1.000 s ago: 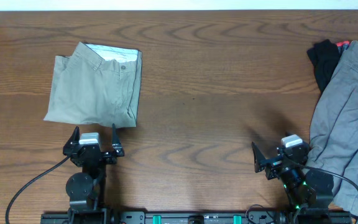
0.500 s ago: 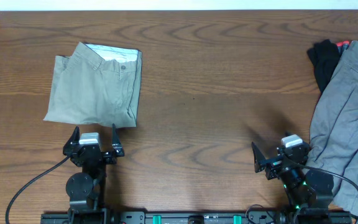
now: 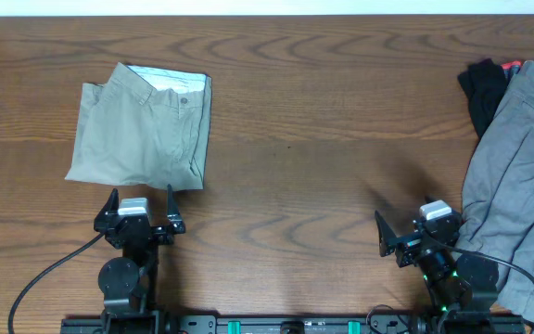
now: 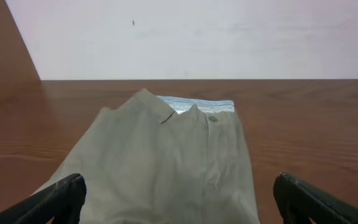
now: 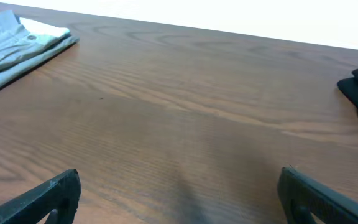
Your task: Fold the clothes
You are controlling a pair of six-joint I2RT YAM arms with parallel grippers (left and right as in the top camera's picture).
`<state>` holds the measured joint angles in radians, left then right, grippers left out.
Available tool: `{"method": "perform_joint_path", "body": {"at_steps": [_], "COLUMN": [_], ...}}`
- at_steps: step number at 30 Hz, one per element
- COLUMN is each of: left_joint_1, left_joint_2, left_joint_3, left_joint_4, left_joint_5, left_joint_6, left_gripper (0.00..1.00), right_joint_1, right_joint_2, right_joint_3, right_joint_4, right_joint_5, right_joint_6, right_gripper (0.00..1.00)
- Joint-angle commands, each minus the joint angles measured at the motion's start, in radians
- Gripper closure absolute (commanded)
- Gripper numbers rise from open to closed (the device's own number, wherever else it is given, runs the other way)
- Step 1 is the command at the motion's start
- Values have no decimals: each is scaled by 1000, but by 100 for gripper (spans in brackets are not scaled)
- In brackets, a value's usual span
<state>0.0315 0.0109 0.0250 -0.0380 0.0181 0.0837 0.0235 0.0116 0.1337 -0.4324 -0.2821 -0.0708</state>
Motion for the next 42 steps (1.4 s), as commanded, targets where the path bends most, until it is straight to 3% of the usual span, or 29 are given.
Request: {"method": "perform_joint_path", "body": {"at_steps": [1,6,12,16,19,24,31,37,42], "left_joint_1": [-3,-3,-3,-3,-3,-3,-3,-3,-3], "left_joint_2": [-7,-7,-4,14,43,183,573,924,1109], "left_joint_3": [-21,-21,-20,-6,58,279,714,1122,1382], "left_joint_4": [-34,-34,-31,-36,-91,-328,-623,-850,-1047], "left_joint_5": [-34,-24,28,133,218,271,270,270,270], "left_joint_6": [13,-1,-194,-239,-285,-344,-302,-288,-215], "left_gripper": [2,2,2,2,2,2,2,2,2], "right_joint_1": [-3,-3,-3,-3,-3,-3,-3,-3,-3], "right_joint_2": [-6,-6,-6,-6,3,105,520,984,1281], "right_joint_3": [-5,-5,-5,-5,5,98,428,865,1202], "right_joint_4": [3,3,14,84,166,193,-13,-332,-570], "right_joint_5": [-22,-151,-181,-179,-179,-132,-45,-28,-143], "right_joint_6": [-13,-13,-3,134,243,257,257,154,135], "right_gripper": [1,1,1,1,1,1,1,1,1]}}
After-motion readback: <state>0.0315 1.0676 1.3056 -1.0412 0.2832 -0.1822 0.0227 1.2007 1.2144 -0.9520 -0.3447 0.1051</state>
